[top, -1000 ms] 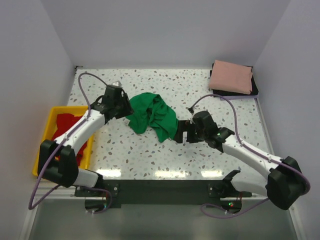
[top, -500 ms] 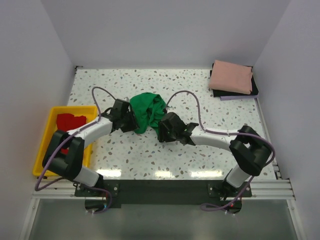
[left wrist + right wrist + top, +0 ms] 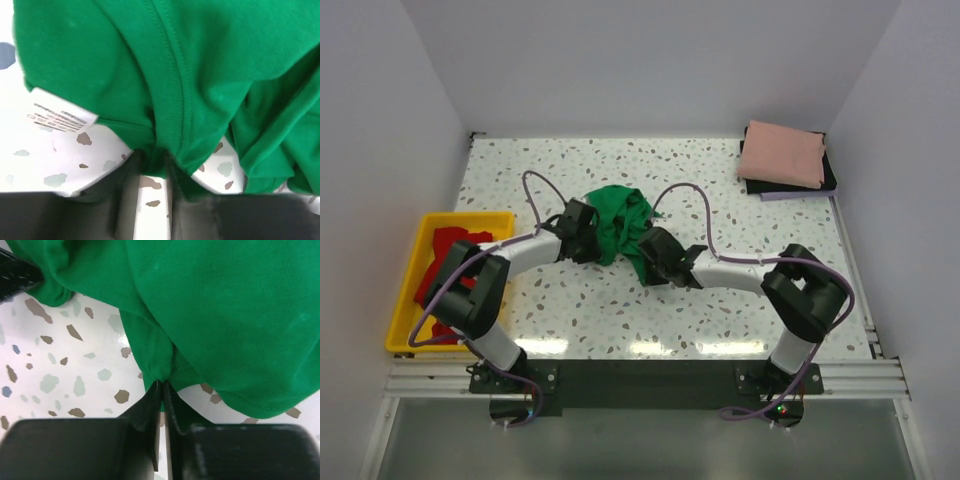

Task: Fold and stack the t-shirts
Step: Flatten the tshirt out

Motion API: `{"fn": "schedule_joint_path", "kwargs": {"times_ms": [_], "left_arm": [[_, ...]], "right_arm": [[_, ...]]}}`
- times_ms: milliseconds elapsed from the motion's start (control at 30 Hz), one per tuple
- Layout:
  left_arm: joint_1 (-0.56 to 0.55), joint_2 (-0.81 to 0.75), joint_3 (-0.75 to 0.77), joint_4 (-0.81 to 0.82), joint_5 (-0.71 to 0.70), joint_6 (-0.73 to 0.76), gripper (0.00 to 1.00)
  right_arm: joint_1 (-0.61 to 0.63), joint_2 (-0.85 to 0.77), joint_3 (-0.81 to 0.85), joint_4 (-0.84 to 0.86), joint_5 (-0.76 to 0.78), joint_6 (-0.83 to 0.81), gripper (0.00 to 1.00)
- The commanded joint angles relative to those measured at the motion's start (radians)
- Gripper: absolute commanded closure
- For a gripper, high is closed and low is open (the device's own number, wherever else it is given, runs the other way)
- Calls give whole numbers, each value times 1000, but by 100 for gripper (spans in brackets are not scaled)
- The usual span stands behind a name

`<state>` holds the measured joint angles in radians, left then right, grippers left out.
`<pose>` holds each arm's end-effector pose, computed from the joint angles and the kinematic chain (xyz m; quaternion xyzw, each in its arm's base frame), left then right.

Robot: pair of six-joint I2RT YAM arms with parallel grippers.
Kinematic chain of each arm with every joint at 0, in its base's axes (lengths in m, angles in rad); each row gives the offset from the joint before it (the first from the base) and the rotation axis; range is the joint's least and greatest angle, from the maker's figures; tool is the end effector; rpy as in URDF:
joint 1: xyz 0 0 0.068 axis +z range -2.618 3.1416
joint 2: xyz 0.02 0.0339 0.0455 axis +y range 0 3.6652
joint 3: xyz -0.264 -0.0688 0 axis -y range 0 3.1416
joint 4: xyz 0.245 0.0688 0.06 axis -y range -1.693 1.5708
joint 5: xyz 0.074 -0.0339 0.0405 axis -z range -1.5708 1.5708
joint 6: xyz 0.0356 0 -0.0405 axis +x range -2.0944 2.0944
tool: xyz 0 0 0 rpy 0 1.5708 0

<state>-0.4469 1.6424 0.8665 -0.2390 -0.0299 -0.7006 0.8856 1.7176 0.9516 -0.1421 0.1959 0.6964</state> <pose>0.2833 -0.1346 0.1550 -0.1257 0.9533 -0.1368 0.2382 0.2229 0.2618 0.1622 -0.0572 0.9399 0.1652 0.2934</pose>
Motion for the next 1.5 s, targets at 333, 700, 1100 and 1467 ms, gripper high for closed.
{"fn": "schedule_joint_path", "kwargs": {"times_ms": [333, 700, 1100, 1467], "left_arm": [[79, -208, 80, -155, -119, 15, 100], [240, -478, 187, -321, -110, 91, 100], [277, -553, 475, -434, -154, 136, 100], [425, -240, 669, -182, 76, 69, 100]], "right_arm": [[-94, -314, -56, -246, 163, -55, 100], [-275, -673, 4, -553, 281, -170, 100], [-370, -676, 395, -646, 408, -313, 100], [-620, -350, 703, -403, 217, -384, 100]]}}
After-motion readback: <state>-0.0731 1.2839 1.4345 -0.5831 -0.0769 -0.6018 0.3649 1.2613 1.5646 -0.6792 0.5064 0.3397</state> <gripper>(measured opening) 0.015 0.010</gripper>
